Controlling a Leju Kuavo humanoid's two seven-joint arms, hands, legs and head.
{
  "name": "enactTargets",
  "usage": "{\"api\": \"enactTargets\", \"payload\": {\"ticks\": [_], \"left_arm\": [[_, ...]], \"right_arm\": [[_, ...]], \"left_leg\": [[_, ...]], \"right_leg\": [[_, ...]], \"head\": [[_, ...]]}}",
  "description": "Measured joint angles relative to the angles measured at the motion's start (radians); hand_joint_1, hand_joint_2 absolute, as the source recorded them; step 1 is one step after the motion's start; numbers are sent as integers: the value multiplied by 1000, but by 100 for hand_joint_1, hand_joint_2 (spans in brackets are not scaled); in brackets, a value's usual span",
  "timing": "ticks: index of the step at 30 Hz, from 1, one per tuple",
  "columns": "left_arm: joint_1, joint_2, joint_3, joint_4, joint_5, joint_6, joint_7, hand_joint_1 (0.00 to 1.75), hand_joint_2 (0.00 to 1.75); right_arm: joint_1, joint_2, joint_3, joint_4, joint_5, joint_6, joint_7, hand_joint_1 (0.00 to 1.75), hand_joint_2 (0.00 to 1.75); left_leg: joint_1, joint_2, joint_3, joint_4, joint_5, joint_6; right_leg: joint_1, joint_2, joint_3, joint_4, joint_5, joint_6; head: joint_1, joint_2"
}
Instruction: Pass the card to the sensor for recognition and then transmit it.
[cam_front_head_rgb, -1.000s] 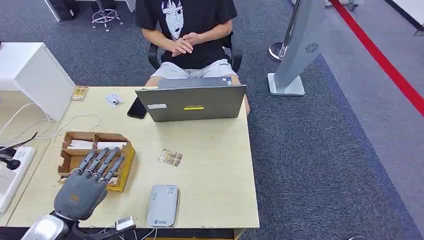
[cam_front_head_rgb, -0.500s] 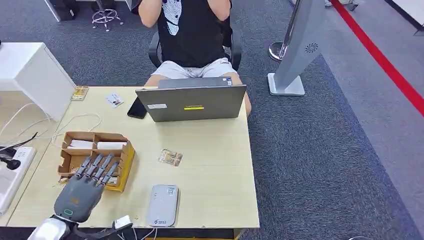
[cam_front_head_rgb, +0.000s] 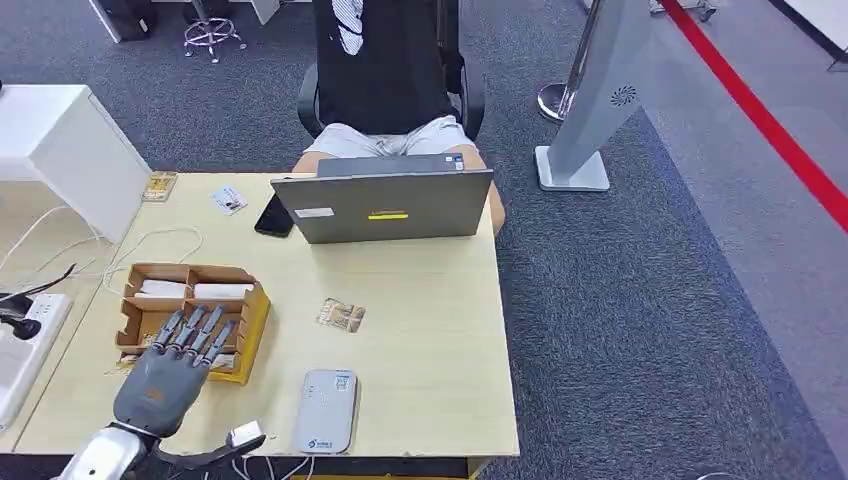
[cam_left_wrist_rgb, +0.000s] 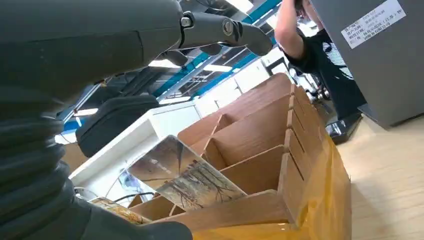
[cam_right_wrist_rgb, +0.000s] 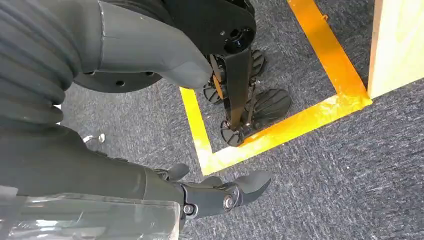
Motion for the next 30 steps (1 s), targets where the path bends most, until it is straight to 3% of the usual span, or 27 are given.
{"api": "enactTargets", "payload": {"ticks": [22, 23, 30], "left_arm": [[5, -20, 61, 6, 34, -2, -3, 0, 175], [6, -21, 66, 6, 34, -2, -4, 175, 175], [11, -26, 80, 6, 46, -15, -16, 175, 175]], "right_arm": [[0, 0, -35, -2, 30, 3, 0, 0, 175], [0, 0, -36, -2, 31, 3, 0, 0, 175], [0, 0, -53, -3, 48, 9, -2, 0, 175]], "left_leg": [[0, 0, 0, 0, 0, 0], [0, 0, 0, 0, 0, 0], [0, 0, 0, 0, 0, 0]], "right_leg": [[0, 0, 0, 0, 0, 0], [0, 0, 0, 0, 0, 0], [0, 0, 0, 0, 0, 0]], "head": [[0, 0], [0, 0], [0, 0]]}}
